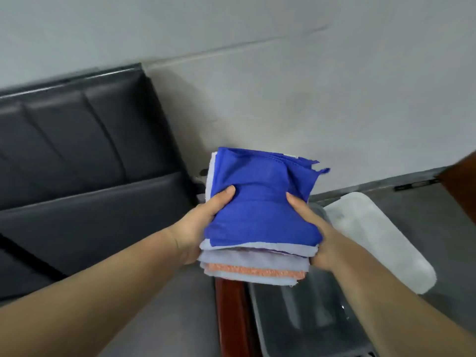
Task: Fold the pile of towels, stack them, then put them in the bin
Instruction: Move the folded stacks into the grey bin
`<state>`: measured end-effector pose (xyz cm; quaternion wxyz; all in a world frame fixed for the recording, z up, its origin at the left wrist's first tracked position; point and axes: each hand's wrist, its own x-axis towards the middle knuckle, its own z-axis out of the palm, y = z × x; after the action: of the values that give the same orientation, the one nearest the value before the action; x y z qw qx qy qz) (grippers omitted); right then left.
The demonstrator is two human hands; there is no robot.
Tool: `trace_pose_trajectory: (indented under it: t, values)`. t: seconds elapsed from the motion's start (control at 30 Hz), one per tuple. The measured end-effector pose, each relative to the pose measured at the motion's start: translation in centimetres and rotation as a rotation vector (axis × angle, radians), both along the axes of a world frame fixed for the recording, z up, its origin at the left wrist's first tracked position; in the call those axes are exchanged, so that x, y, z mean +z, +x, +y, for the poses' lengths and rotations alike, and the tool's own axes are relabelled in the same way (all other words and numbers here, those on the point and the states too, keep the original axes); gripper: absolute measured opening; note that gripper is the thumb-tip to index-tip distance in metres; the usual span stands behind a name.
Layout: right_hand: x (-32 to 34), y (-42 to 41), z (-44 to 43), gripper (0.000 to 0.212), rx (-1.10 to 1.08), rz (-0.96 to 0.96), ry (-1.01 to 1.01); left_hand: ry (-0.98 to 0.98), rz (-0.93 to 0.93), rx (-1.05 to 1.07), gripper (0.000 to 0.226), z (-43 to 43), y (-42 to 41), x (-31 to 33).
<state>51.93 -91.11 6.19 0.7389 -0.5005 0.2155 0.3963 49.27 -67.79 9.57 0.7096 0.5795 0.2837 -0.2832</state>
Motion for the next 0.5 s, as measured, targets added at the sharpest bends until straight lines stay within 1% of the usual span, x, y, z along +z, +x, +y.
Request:
trace_pose_trajectory:
  t: [0.03, 0.13, 0.23, 0.37, 0.4, 0.5]
  values:
    - [-0.6, 0.4, -3.6, 0.06, -0.037, -0.016, -0.016, 0.011, 0.001, -0.028, 0.074, -3.8, 1.1, -0.5]
    - [-2.9, 1.1, -11.0, 0.061, -0.069, 0.046, -0.034, 0.033, 0.032, -0.036, 0.071, -11.6, 2.5, -4.3]
    - [-7.7, 1.7, -16.7, 0.057, -0.029, 0.101, -0.054, -0.007, 0.155, 0.03, 0.076, -17.3, 2.4, -10.4]
    - [-15.7, 1.5, -20.5, 0.058, 0.065, 0.183, -0.09, -0.066, 0.303, 0.137, 0.077, -21.5, 0.2, -18.5]
    - [-18.0, 1.2, -21.0, 0.061, 0.097, 0.215, -0.082, -0.067, 0.322, 0.172, 0.074, -22.3, -0.7, -20.8]
    - [-26.1, 0.3, -21.5, 0.082, 0.188, 0.304, -0.087, -0.064, 0.415, 0.293, 0.071, -23.3, -2.6, -27.4]
